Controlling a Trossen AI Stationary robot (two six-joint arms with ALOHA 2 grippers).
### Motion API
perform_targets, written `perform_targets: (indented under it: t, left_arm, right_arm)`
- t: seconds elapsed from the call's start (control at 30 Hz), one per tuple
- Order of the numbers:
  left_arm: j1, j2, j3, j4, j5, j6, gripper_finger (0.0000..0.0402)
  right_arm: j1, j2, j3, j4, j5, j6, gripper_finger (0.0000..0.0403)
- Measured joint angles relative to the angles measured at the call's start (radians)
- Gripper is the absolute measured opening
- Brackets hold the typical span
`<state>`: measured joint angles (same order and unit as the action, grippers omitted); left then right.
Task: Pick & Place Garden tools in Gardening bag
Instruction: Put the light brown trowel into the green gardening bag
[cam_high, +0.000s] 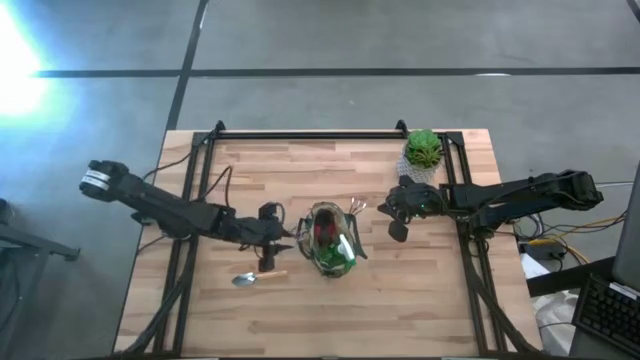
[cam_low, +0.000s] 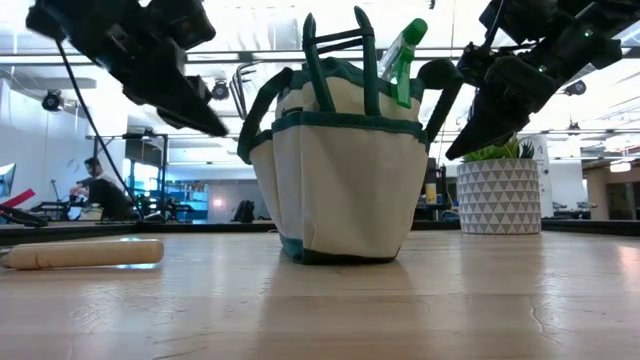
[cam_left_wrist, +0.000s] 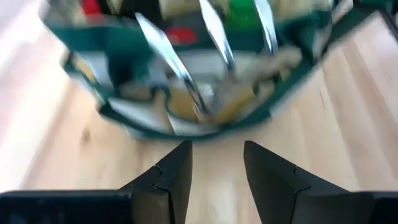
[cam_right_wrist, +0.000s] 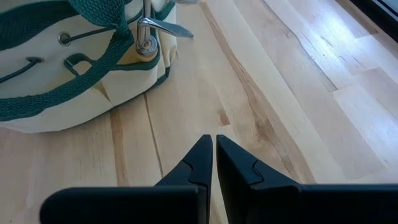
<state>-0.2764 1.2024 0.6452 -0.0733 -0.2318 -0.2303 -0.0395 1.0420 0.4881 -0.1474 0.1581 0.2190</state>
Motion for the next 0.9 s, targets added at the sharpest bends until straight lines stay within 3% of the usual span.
perform_targets:
  t: [0.2, 0.4, 0.63, 0.9]
  left_arm:
    - [-0.001, -0.003, 0.115, -0.312, 0.173, -0.154, 0.0147]
    - [-0.043, -0.003, 0.128, -0.387, 0.358, -0.306, 0.0147]
    - [-0.120, -0.002, 0.119, -0.450, 0.350, -0.428, 0.0135]
    - [-0.149, 0.006, 0.118, -0.482, 0.282, -0.422, 0.0123]
  right_arm:
    - [0.000, 0.000, 0.000, 0.000, 0.000, 0.001, 0.0018]
    - [0.000, 0.000, 0.000, -0.002, 0.000, 0.002, 0.0018]
    - [0.000, 0.000, 0.000, 0.000, 0.000, 0.004, 0.0018]
    - [-0.001, 0.000, 0.000, 0.006, 0.000, 0.006, 0.0018]
